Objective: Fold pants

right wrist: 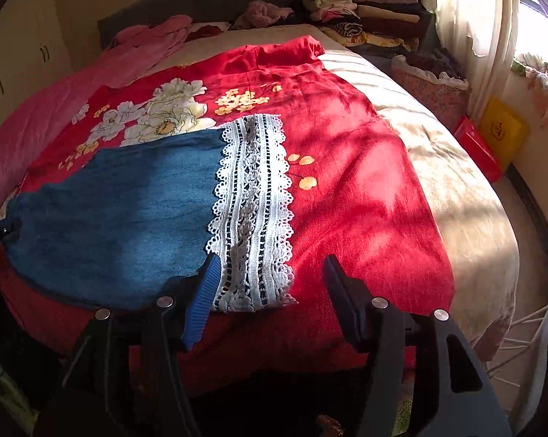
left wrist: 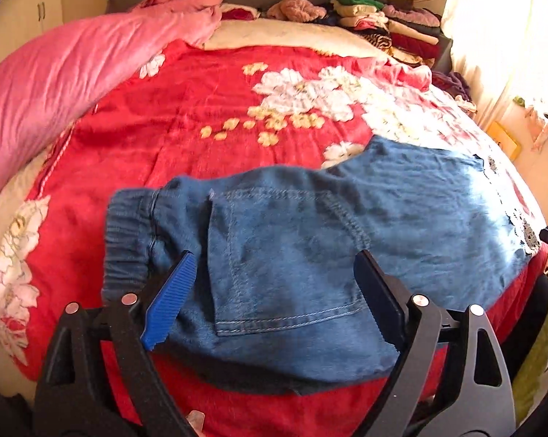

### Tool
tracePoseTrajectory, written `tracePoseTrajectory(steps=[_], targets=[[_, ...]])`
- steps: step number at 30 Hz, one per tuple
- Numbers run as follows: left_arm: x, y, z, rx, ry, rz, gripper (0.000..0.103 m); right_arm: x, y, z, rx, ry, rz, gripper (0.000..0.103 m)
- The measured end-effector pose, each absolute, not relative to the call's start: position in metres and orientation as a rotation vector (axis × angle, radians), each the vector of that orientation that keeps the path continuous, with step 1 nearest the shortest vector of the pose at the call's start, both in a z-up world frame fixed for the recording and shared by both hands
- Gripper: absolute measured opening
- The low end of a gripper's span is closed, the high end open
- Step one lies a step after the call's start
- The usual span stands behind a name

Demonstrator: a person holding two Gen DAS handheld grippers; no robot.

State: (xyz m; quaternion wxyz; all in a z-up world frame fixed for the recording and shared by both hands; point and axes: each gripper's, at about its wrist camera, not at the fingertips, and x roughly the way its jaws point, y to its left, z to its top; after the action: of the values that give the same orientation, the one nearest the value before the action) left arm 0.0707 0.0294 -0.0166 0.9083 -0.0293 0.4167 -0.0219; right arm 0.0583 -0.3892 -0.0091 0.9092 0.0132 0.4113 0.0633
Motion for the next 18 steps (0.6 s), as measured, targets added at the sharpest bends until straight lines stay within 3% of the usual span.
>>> tracePoseTrajectory(steps=[4, 10, 18], targets=[[0.078, 0.013, -0.006, -0.038, 0.834, -0.080, 0.087, 0.055, -0.379, 0.001, 0.018, 0.810, 0.148, 0.067], [0.104, -0.018, 0.001, -0.033, 0.826, -0.178, 0.088, 0.060, -0.344, -0.006, -0.010, 0.818, 0.237, 0.067], [0.151, -0.047, -0.044, -0.018, 0.947, -0.206, 0.088, 0.082, -0.307, -0.042, -0.075, 0.930, 0.276, 0.067]])
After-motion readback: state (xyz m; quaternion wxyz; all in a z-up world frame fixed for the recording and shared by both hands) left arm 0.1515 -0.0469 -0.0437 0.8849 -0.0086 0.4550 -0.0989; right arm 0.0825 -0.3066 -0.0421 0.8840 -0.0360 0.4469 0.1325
